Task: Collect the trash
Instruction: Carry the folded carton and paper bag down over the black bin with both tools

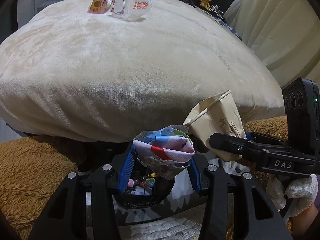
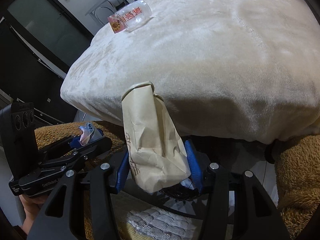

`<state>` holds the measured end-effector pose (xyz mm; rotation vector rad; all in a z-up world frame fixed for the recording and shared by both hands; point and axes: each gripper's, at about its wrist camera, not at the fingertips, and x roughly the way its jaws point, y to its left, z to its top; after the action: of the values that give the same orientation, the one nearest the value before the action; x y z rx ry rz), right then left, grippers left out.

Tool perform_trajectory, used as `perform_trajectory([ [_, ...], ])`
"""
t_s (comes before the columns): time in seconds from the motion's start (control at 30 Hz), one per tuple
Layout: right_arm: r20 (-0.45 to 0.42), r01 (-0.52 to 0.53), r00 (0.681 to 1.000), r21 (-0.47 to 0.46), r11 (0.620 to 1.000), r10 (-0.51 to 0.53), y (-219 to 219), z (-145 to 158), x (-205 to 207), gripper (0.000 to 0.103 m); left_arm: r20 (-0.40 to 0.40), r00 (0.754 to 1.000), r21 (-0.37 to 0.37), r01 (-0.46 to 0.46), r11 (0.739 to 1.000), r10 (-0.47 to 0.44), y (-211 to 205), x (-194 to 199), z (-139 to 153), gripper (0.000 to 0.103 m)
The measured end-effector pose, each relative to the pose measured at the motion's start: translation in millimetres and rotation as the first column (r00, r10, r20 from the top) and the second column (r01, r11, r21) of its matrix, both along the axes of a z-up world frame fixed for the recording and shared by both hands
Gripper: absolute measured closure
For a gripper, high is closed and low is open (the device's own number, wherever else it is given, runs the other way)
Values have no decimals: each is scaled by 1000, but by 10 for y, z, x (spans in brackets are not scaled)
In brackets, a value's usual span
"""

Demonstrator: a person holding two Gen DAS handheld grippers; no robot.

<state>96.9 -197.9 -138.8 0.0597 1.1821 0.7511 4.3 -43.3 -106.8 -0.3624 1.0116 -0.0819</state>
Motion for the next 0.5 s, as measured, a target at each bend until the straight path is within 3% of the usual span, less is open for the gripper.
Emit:
perform_trajectory([
  [0.5,-167,-6,986,-112,994,-13,21,-419,59,50,-184,983,-24,-4,1000,0,-46,174,-366,56],
])
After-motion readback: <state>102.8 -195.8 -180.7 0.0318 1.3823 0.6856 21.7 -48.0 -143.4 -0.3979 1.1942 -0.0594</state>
